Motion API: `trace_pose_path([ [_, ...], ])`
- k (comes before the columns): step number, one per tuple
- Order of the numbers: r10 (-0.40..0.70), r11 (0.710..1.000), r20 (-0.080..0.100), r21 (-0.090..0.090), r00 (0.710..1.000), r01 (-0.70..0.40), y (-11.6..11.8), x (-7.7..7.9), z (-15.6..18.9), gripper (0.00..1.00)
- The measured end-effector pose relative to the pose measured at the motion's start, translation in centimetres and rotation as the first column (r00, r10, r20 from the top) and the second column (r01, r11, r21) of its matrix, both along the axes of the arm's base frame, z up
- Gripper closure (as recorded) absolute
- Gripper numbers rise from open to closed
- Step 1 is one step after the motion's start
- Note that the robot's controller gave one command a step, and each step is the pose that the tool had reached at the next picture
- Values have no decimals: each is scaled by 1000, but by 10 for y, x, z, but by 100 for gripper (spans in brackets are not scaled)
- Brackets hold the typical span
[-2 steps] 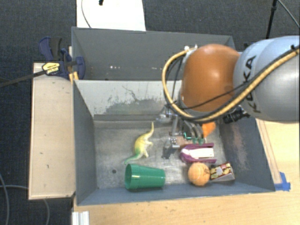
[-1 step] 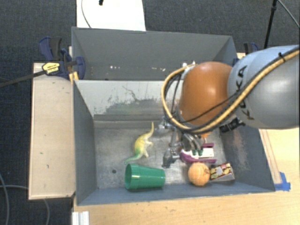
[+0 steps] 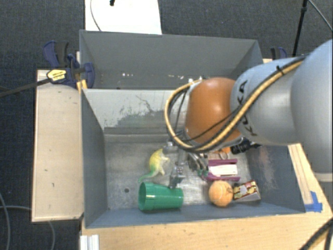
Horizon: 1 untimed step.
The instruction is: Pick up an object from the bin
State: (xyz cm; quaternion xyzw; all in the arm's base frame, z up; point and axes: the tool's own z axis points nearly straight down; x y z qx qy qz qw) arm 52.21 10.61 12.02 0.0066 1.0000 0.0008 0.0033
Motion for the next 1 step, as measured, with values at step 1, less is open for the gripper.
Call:
trace_pose_path([
  [1,-60,998,29,5,998,60,10,8,-32,0],
])
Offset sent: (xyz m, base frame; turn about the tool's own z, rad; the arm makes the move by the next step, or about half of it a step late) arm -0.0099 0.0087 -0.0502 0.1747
